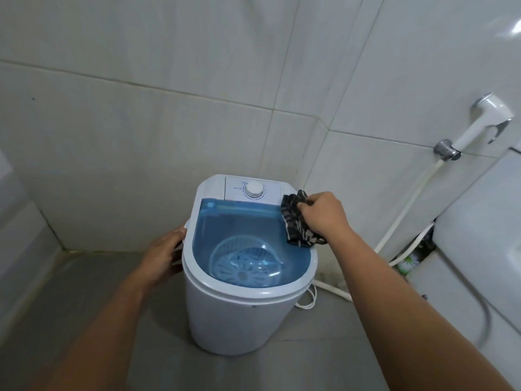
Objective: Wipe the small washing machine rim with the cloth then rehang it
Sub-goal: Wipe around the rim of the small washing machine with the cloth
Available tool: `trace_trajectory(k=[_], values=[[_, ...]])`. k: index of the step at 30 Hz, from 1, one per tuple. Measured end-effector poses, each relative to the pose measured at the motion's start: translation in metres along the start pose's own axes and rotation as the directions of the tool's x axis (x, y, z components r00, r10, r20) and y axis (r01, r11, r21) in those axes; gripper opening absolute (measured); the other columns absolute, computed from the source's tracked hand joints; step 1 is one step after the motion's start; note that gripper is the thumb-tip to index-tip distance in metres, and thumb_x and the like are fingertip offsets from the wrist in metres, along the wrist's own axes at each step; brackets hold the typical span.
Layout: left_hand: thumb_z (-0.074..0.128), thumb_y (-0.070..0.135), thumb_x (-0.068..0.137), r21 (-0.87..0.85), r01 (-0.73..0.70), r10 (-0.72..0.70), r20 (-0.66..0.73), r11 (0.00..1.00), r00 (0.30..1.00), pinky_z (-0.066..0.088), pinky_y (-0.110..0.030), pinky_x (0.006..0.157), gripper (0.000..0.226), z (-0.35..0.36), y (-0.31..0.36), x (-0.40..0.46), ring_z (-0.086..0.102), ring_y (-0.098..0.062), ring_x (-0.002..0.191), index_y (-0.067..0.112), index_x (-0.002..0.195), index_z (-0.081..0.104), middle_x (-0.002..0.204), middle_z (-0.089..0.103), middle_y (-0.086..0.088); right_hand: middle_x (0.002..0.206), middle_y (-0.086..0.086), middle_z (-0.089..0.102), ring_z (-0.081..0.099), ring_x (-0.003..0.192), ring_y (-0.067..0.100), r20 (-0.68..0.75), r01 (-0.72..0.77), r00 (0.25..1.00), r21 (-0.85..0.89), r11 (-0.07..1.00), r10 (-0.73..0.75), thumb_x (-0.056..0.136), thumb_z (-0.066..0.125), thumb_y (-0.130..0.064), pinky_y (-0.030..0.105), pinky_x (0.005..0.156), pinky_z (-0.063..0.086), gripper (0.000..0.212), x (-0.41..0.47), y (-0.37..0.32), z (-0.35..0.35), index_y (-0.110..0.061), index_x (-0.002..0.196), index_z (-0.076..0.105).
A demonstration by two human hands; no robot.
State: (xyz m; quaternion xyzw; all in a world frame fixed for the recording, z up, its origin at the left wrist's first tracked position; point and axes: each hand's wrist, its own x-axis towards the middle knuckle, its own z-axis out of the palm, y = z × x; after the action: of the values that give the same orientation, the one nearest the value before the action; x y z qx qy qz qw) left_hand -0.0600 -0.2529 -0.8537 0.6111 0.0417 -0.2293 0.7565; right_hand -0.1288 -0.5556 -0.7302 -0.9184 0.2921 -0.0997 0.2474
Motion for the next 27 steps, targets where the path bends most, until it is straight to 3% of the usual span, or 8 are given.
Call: trace_trajectory(k=[4,7,9,12,14,17,21,27], values=[[0.056,0.038,0.101,0.013,-0.025,0.025,0.019,1.000,0.999,0.052,-0.030,0.068,0.033,0.000,-0.001,-0.004,0.072,-0.008,0.066,0.021,0.123,0.075,0.090,0.080,0.002,0.094,0.003,0.076,0.069,0.090,0.025,0.003,0.144,0.990,0.004,0.990,-0.144,0.091,0.065,-0.033,0.028,0.074,0.049,0.021,-0.069,0.011,0.006,-0.022,0.103,0.078],[0.058,0.040,0.100,0.013,-0.024,0.024,0.021,1.000,0.999,0.053,-0.031,0.068,0.035,0.000,0.000,-0.005,0.073,-0.010,0.069,0.021,0.125,0.074,0.092,0.080,0.001,0.103,0.005,0.066,0.063,0.096,0.023,0.038,0.348,0.938,-0.069,0.935,-0.346,0.093,0.063,-0.037,0.031,0.083,0.048,0.027,-0.114,0.012,0.014,-0.030,0.117,0.074],[0.057,0.038,0.101,0.017,-0.026,0.025,0.020,1.000,0.999,0.053,-0.029,0.067,0.034,-0.001,0.000,-0.005,0.072,-0.010,0.067,0.020,0.123,0.074,0.090,0.080,0.001,0.105,0.008,0.067,0.064,0.098,0.027,0.024,0.309,0.951,-0.102,0.945,-0.309,0.093,0.063,-0.037,0.032,0.082,0.048,0.027,-0.093,0.010,0.010,-0.029,0.116,0.075],[0.059,0.039,0.100,0.009,-0.010,0.010,-0.014,1.000,1.000,0.054,-0.033,0.075,0.033,0.001,-0.001,-0.004,0.073,-0.016,0.078,0.022,0.123,0.075,0.106,0.079,-0.006,0.101,0.008,0.071,0.065,0.087,0.031,-0.027,0.142,0.988,-0.213,0.967,-0.151,0.092,0.058,-0.035,0.031,0.069,0.047,0.024,-0.041,-0.004,0.006,-0.022,0.102,0.076],[0.058,0.038,0.100,0.006,-0.002,0.002,-0.017,1.000,1.000,0.055,-0.035,0.080,0.032,0.000,-0.002,-0.003,0.073,-0.020,0.086,0.023,0.123,0.075,0.110,0.079,-0.006,0.106,0.010,0.069,0.064,0.088,0.032,-0.074,0.108,0.989,-0.247,0.963,-0.130,0.091,0.055,-0.033,0.030,0.068,0.044,0.027,-0.030,-0.019,0.017,-0.016,0.103,0.073],[0.058,0.037,0.100,0.003,-0.003,0.003,-0.007,1.000,1.000,0.056,-0.034,0.079,0.033,0.001,-0.001,-0.003,0.074,-0.018,0.085,0.022,0.123,0.075,0.108,0.080,-0.005,0.114,0.008,0.064,0.065,0.098,0.031,-0.025,0.239,0.968,-0.229,0.944,-0.251,0.094,0.055,-0.035,0.032,0.074,0.047,0.029,-0.068,-0.037,0.040,-0.023,0.114,0.073],[0.058,0.036,0.100,-0.001,-0.005,0.005,0.001,1.000,1.000,0.056,-0.036,0.083,0.034,-0.001,-0.001,-0.001,0.073,-0.023,0.095,0.022,0.127,0.073,0.120,0.078,-0.010,0.099,-0.002,0.052,0.059,0.102,0.023,0.116,0.439,0.896,-0.106,0.892,-0.428,0.095,0.057,-0.044,0.038,0.086,0.051,0.033,-0.106,-0.032,0.033,-0.033,0.123,0.070],[0.057,0.036,0.100,0.011,-0.008,0.009,-0.004,1.000,1.000,0.057,-0.039,0.089,0.028,0.001,-0.002,-0.001,0.074,-0.022,0.096,0.026,0.117,0.077,0.115,0.080,-0.006,0.104,0.005,0.072,0.067,0.098,0.029,0.114,0.343,0.937,-0.144,0.928,-0.329,0.090,0.061,-0.033,0.034,0.075,0.054,0.025,-0.027,-0.090,0.051,-0.020,0.107,0.075]])
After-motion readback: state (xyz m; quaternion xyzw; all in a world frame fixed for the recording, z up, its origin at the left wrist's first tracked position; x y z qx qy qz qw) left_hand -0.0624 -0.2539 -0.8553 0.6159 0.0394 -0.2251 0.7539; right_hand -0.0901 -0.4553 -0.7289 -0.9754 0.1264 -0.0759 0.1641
